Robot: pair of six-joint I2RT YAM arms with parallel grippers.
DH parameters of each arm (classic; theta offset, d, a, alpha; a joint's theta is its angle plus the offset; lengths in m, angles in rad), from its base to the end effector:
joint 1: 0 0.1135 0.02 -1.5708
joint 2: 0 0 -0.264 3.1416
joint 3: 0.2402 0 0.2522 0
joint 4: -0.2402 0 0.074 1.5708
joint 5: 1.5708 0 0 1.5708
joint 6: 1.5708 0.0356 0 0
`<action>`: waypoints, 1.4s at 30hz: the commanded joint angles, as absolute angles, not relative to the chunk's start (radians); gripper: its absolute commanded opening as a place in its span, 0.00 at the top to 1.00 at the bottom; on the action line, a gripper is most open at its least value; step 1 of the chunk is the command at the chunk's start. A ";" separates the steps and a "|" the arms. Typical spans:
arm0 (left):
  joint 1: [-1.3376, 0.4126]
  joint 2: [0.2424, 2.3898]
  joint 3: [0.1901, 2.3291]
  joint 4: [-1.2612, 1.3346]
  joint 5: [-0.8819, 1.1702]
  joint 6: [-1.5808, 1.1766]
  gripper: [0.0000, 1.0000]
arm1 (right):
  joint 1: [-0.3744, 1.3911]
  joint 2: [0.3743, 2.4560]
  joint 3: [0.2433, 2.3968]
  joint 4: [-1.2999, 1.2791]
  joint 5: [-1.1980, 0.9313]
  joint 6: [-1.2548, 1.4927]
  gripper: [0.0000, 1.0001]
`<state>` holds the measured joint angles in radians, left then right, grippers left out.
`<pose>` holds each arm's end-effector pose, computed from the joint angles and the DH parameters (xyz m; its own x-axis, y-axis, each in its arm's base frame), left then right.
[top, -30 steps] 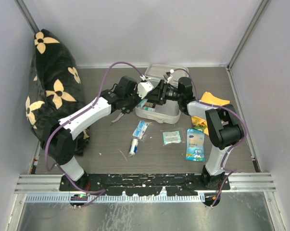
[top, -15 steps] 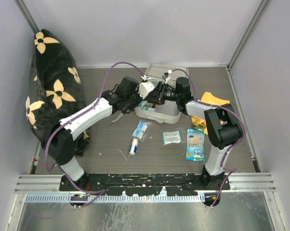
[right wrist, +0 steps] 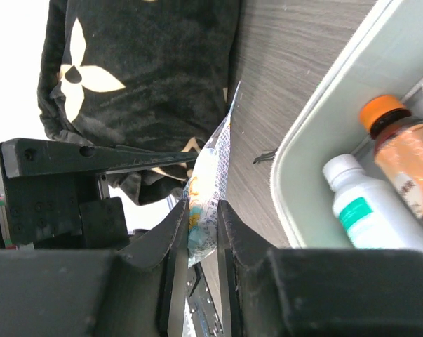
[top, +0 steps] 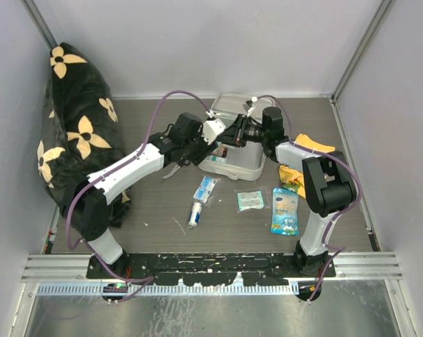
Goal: Organize the medicine kit
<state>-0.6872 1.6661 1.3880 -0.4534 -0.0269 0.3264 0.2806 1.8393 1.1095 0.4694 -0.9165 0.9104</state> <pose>0.2933 -0.2395 0.2935 -0.2907 0.6532 -0.6991 0.7516 0.6081 0.2556 0.3814 0.1393 0.2248 -0.8667 0.2504 -0.4314 -0.3599 0.2848 0.8884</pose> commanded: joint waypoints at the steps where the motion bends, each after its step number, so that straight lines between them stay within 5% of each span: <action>1: -0.691 1.608 1.382 -0.411 -0.025 0.332 0.37 | 0.236 1.827 1.169 0.457 -0.907 0.852 0.80; 9: -0.689 1.552 1.353 -0.395 -0.049 0.373 0.17 | 0.176 1.885 1.327 0.255 -0.883 0.632 0.82; 22: -0.672 1.505 1.340 -0.368 -0.098 0.405 0.06 | 0.166 2.038 1.528 0.121 -0.887 0.263 0.82; 42: -0.662 1.478 1.310 -0.342 -0.125 0.431 0.01 | 0.215 2.301 1.745 0.003 -0.883 0.176 0.76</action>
